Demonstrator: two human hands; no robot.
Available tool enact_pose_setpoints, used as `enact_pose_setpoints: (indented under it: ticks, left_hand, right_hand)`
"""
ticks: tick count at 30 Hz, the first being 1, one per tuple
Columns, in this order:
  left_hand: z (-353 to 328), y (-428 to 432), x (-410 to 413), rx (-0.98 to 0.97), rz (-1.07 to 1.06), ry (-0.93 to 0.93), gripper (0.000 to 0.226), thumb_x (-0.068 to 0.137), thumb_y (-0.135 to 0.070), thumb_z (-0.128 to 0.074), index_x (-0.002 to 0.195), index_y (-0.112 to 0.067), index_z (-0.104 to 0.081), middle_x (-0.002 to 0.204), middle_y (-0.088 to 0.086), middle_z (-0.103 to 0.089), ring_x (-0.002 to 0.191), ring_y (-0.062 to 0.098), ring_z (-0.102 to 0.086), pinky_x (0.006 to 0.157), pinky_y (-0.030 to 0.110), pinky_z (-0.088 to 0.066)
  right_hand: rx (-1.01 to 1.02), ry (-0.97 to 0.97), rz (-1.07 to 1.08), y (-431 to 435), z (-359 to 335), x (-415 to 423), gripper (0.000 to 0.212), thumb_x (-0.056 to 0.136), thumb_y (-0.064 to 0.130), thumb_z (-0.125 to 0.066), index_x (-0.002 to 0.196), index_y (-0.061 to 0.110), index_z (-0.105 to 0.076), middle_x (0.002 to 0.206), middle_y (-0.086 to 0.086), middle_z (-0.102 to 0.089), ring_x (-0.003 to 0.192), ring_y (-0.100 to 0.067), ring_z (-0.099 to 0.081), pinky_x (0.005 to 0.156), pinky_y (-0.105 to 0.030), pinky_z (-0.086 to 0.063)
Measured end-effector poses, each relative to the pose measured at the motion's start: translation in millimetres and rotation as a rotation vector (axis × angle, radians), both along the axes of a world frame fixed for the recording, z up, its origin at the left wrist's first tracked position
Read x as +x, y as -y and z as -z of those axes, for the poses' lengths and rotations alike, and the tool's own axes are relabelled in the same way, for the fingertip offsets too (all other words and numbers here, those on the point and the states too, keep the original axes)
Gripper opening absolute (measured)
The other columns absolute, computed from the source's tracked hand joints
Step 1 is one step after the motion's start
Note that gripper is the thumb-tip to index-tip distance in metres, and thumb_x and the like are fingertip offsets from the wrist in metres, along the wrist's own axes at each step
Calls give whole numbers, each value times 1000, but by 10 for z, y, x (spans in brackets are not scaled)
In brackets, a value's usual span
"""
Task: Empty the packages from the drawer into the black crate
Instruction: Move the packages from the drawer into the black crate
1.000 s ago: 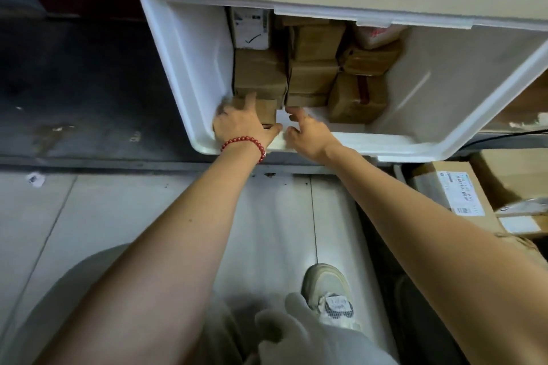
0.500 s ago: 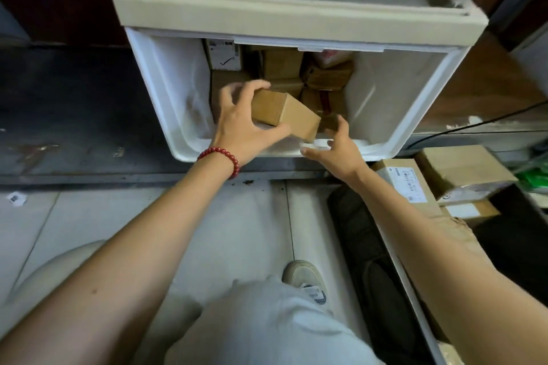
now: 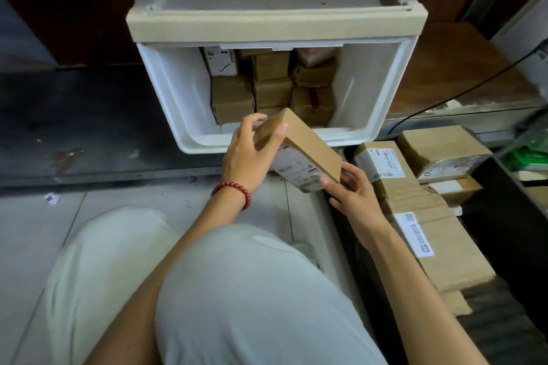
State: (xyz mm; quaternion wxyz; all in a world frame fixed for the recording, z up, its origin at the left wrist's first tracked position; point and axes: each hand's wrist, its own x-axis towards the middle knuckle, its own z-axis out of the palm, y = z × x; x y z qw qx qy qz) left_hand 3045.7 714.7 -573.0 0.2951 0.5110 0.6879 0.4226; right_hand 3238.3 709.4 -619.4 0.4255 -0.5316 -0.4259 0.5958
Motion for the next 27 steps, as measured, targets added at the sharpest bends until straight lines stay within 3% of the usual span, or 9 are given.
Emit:
enact_pose_setpoints:
  ticks: [3, 6, 8, 12, 16, 20, 22, 24, 27]
  left_hand:
    - [5, -23, 14, -106, -39, 291, 32, 96, -55, -38, 116, -30, -39, 119, -2, -51, 108, 18, -52, 76, 32, -50]
    - [1, -41, -2, -164, -110, 382, 30, 99, -54, -28, 114, -29, -35, 116, 2, -49, 105, 20, -49, 80, 37, -48]
    - [3, -49, -26, -180, -128, 363, 33, 98, -57, -25, 115, -30, -35, 118, 1, -49, 106, 19, -49, 79, 38, -48]
    - [22, -46, -93, -204, -131, 221, 44, 96, -62, -23, 118, -31, -44, 114, -4, -58, 105, 18, -55, 69, 29, -47]
    - [93, -22, -148, -175, -150, 168, 27, 92, -64, -38, 110, -46, -46, 107, -6, -60, 103, 21, -58, 87, 37, -48]
    - [107, -19, -146, -161, -151, 137, 34, 90, -61, -45, 116, -39, -50, 90, -15, -50, 95, 15, -52, 92, 41, -49]
    - [97, -43, -144, -145, -130, 137, 33, 90, -59, -47, 115, -37, -53, 94, -19, -49, 102, 13, -51, 97, 41, -47]
    - [83, -64, -132, -120, -84, 139, 32, 91, -56, -49, 116, -36, -55, 98, -17, -52, 101, 12, -52, 97, 40, -48]
    - [51, -69, -63, -58, 18, 159, 36, 92, -48, -52, 124, -32, -51, 111, -12, -53, 100, 7, -55, 86, 28, -50]
  right_hand:
    - [33, -30, -61, 64, -8, 70, 56, 83, 10, -72, 129, 21, -43, 134, 9, -52, 94, 8, -64, 81, -23, -47]
    - [38, -84, -128, 85, 0, 28, 54, 81, 6, -73, 122, 27, -44, 139, 6, -52, 105, -2, -63, 87, -33, -49]
    - [47, -115, -148, 76, 17, -10, 62, 79, 3, -75, 124, 31, -44, 137, 4, -55, 103, -2, -66, 86, -35, -50]
    - [111, -84, -191, 53, -1, -50, 82, 81, 2, -74, 144, 37, -35, 125, 10, -60, 95, 3, -68, 74, -22, -54]
    - [156, -7, -187, -8, 32, -75, 92, 77, 4, -78, 150, 33, -31, 117, -1, -64, 88, -9, -68, 78, -19, -52]
    - [157, 78, -42, -48, 54, -101, 69, 82, 18, -76, 143, 27, -45, 101, 3, -57, 73, 0, -55, 72, -16, -47]
    - [188, 99, 5, -57, 69, -69, 49, 86, 23, -73, 131, 29, -54, 104, 10, -57, 83, 1, -57, 80, -16, -47]
    - [181, 101, 24, -50, 114, -13, 33, 88, 29, -70, 118, 30, -58, 119, 10, -62, 107, -3, -59, 93, -21, -46]
    - [100, 77, 57, -20, 142, 47, 26, 88, 37, -68, 103, 20, -55, 118, 7, -62, 108, -5, -55, 91, -25, -43]
